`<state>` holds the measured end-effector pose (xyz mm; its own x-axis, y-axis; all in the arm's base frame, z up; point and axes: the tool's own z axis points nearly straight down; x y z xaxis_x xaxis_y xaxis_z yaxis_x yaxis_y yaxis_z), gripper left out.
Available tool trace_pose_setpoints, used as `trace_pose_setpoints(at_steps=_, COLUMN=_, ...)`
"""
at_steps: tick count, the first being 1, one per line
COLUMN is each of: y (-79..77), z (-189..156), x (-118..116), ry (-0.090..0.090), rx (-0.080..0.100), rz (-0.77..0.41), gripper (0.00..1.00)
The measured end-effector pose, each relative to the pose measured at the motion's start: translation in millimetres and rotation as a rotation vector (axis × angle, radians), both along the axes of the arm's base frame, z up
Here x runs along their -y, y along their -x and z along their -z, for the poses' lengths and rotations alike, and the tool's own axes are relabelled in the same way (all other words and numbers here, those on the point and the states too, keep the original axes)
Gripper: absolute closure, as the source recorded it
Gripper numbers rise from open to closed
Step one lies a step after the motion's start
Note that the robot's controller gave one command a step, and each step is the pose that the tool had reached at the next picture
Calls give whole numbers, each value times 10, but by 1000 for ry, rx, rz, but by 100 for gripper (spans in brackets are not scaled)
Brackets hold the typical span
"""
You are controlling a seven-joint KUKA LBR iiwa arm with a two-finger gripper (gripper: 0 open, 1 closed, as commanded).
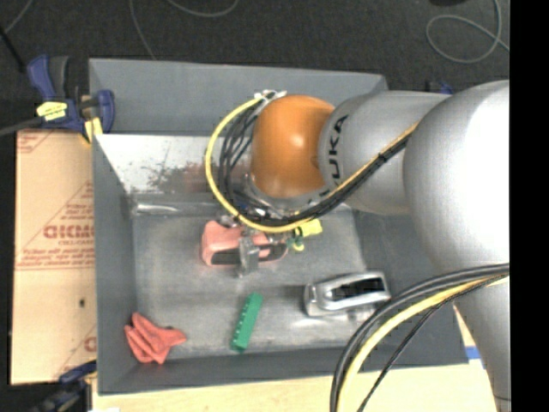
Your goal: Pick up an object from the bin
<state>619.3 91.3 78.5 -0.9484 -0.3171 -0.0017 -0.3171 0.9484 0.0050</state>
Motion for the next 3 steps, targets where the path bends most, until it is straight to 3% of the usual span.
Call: trace_pose_setpoints(at_steps=3, y=18, z=-84, x=4, ry=0, rx=-4, rz=1, gripper=100)
